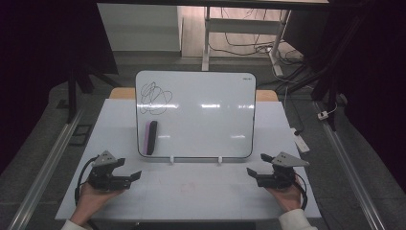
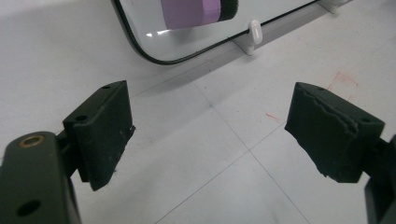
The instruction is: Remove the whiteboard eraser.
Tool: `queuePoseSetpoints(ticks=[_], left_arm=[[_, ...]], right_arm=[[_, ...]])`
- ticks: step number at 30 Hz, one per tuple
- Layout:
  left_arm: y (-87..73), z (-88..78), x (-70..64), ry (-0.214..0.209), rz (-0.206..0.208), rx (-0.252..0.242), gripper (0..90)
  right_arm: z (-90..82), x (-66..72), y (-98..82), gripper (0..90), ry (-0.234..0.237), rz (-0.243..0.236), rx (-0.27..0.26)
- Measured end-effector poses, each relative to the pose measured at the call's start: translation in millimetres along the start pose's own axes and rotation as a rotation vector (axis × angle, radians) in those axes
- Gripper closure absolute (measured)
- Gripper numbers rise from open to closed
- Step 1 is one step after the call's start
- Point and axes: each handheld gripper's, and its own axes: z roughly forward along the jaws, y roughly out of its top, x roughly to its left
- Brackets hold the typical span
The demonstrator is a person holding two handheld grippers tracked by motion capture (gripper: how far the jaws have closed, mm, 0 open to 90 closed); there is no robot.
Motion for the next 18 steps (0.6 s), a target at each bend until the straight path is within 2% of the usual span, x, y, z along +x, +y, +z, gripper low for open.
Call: queuePoseSetpoints(ticks=[2, 10, 18], left_arm=[[-0.8, -0.6, 0.9, -0.004, -0.012, 0.000, 15.2], [0.1, -0.4, 0.1, -0.005, -0.009, 0.004, 15.5], [0.4, -5.0, -1.0, 0.001, -0.029, -0.001, 16.4]], right_arm=[[-0.7, 0.6, -0.1, 19.0, -0.003, -0.003, -0.005], [-0.9, 3.4, 0.0, 19.8, -0.001, -0.004, -0.005], [1.9, 7.6, 0.4, 20.6, 0.005, -0.017, 0.001]])
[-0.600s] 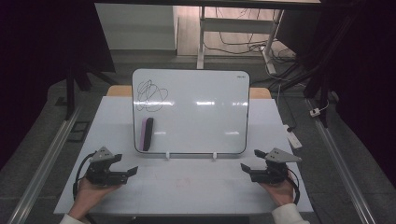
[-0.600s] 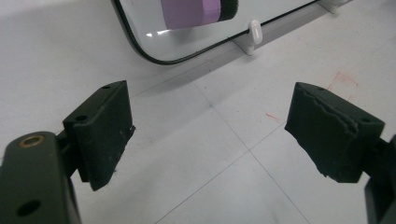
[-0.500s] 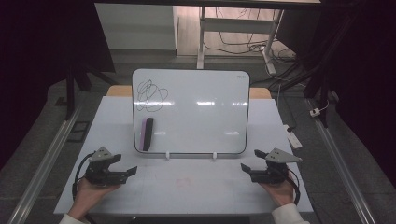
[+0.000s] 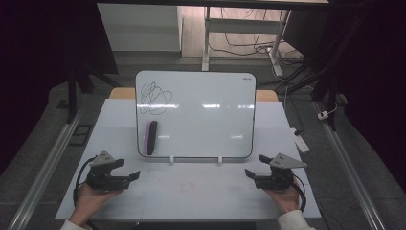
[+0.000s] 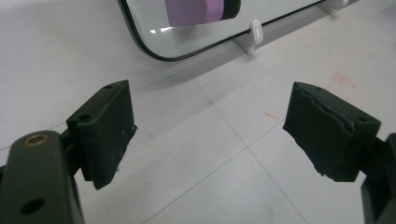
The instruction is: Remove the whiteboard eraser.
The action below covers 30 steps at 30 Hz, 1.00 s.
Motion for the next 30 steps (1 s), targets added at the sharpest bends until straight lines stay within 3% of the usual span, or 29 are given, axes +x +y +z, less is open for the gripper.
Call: queuePoseSetpoints(ticks=[7, 11, 18, 30], left_arm=[[8.0, -3.4, -3.0, 0.006, -0.004, -0.022, 17.4], [22.6, -6.1, -5.1, 0.007, -0.007, -0.061, 17.8], [38.6, -6.8, -7.2, 0.018, 0.001, -0.087, 18.7], [72.9, 10.5, 5.1, 0.047, -0.047, -0.125, 24.0]], right_arm=[[-0.8, -0.4, -0.5, 20.8, -0.004, 0.008, -0.007], [-1.0, -0.9, -0.8, 21.1, -0.007, 0.016, -0.010], [0.4, 0.8, -1.5, 21.2, -0.008, 0.012, -0.005], [2.9, 2.5, -2.5, 21.5, -0.010, 0.006, 0.012]])
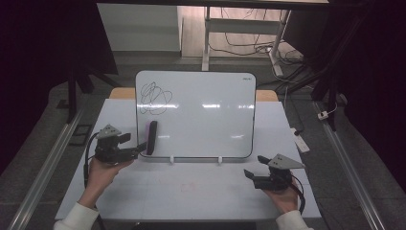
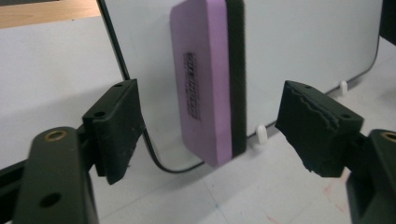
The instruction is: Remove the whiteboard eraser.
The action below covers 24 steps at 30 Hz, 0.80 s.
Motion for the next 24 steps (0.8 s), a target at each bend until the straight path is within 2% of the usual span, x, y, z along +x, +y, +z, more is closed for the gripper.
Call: queuePoseSetpoints(ticks=[7, 13, 18, 21, 24], left_arm=[[3.8, 14.2, -1.2, -0.005, -0.002, 0.021, 28.0], [11.9, 20.6, -6.7, 0.007, 0.006, 0.002, 30.2], [17.5, 27.7, -15.6, 0.032, 0.032, 0.002, 32.7], [12.7, 31.8, -21.7, 0.073, 0.065, 0.028, 33.9], [9.3, 33.3, -22.4, 0.092, 0.066, 0.036, 36.3]], right_arm=[[1.5, -0.2, -1.9, 21.5, -0.005, -0.002, 0.008], [1.7, 0.6, -1.3, 21.6, -0.007, -0.003, 0.008], [1.9, 0.9, -1.5, 21.6, -0.008, -0.010, 0.014], [1.3, 0.5, -1.9, 21.7, -0.010, -0.007, 0.012], [1.0, 0.4, -2.2, 21.9, -0.013, -0.005, 0.009]])
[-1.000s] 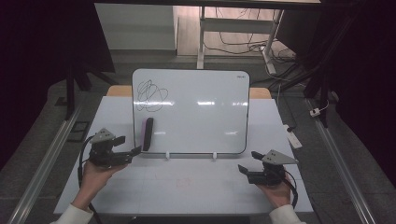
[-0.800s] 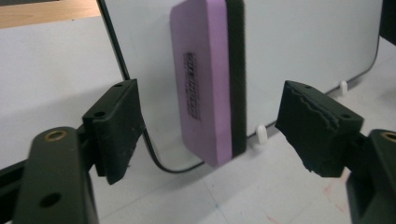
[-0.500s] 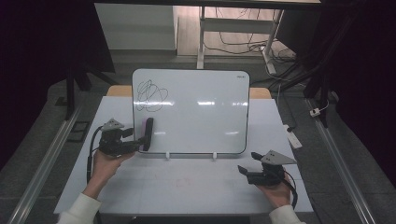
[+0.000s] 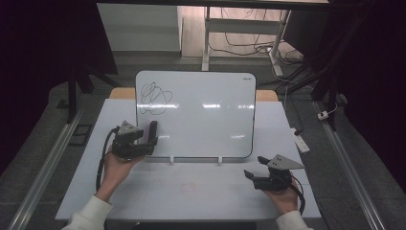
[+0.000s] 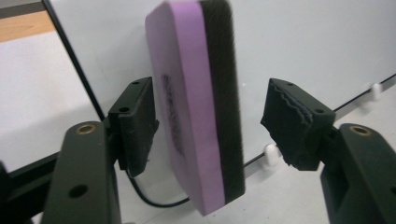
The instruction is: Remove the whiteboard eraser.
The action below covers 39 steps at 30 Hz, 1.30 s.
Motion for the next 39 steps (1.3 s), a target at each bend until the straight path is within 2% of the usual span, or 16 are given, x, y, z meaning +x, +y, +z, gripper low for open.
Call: queuePoseSetpoints(ticks=[1, 3, 4, 6, 8, 10, 15, 18, 22, 28, 39], left_arm=[[-3.0, 2.0, -0.5, 0.019, 0.001, 0.011, 37.5], [-4.4, 3.2, -0.5, 0.028, -0.001, 0.015, 39.0], [-6.3, 5.1, -0.1, 0.040, -0.007, 0.019, 43.5], [-6.9, 5.7, -0.1, 0.037, -0.010, 0.018, 45.8], [-6.8, 6.0, -1.2, 0.025, -0.006, 0.016, 53.8], [-6.7, 6.0, -3.2, 0.042, -0.001, 0.016, 55.2], [-6.8, 5.1, -3.9, 0.052, -0.015, 0.015, 58.4], [-6.7, 1.3, -5.2, 0.070, 0.002, 0.006, 62.3], [-5.8, -9.8, -5.4, 0.054, 0.006, -0.017, 63.5], [-6.3, -15.4, -10.5, 0.038, 0.022, -0.025, 63.5], [-6.8, -18.4, -41.6, -0.031, 0.099, -0.030, 63.4]], right_arm=[[0.0, -0.1, 0.0, 21.9, -0.001, 0.000, -0.001], [0.1, -0.1, 0.1, 21.9, -0.001, 0.000, -0.001], [0.2, 0.3, 0.3, 22.0, -0.002, -0.001, -0.002], [0.3, 0.5, 0.4, 22.1, -0.004, -0.003, -0.002], [0.5, 0.3, 0.4, 22.1, -0.004, -0.004, 0.003], [0.9, 0.4, 0.3, 22.1, -0.004, -0.004, 0.004], [0.6, 1.6, 0.9, 22.3, -0.006, -0.007, 0.002], [0.6, 1.7, 1.1, 22.3, -0.005, -0.006, 0.001], [0.7, 2.0, 1.1, 22.3, -0.006, -0.007, 0.001], [0.8, 2.8, 1.9, 22.3, -0.002, -0.008, -0.002], [2.2, 4.4, 2.4, 22.3, 0.011, 0.011, -0.009]])
